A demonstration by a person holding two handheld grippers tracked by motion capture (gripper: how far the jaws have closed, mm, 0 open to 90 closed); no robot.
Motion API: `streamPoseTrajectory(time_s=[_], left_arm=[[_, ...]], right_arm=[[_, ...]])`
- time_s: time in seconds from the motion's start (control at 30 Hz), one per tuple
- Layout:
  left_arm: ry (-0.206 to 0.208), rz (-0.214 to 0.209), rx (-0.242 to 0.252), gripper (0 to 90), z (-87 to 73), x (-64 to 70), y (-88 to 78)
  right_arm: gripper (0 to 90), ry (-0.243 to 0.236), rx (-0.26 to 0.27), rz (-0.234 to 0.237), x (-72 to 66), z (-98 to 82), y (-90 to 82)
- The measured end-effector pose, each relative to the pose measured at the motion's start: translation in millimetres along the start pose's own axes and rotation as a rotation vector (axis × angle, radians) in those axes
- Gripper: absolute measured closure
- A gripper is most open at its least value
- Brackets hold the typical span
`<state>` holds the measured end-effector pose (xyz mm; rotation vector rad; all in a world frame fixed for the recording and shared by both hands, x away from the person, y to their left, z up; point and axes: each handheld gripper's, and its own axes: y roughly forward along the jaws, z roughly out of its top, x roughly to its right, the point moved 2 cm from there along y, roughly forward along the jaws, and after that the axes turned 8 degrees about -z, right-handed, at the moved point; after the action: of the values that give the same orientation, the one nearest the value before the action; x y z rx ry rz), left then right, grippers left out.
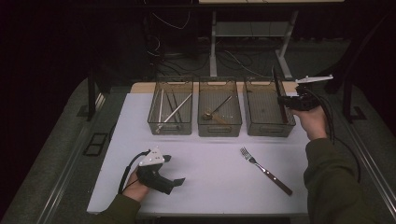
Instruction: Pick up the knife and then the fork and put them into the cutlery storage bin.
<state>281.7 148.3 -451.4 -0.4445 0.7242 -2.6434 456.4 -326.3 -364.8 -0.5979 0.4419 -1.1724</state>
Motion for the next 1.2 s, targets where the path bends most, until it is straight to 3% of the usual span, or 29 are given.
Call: streamPoseTrajectory(time_s=[0.33, 0.67, 0.87, 1.0, 1.2], left_arm=[[0.002, -0.004, 0.002, 0.0, 0.4, 1.0, 0.2], [-0.001, -0.010, -0.008, 0.0, 0.0, 1.7, 0.8], [-0.001, -0.009, -0.007, 0.0, 0.1, 1.7, 0.7], [0.000, -0.007, -0.008, 0.0, 0.0, 1.5, 0.6], [0.000, -0.004, -0.007, 0.0, 0.1, 2.2, 0.8]], right_arm=[[77.3, -0.055, -0.124, -0.057, -3.7, -15.9, 26.4], [75.9, -0.101, -0.204, -0.088, -7.2, -21.9, 39.1], [60.2, -0.049, -0.142, -0.061, -4.0, -17.7, 27.1], [53.0, -0.013, -0.083, -0.003, -5.7, -16.3, 13.0], [48.8, -0.003, -0.039, 0.071, -16.1, -23.8, -11.5]])
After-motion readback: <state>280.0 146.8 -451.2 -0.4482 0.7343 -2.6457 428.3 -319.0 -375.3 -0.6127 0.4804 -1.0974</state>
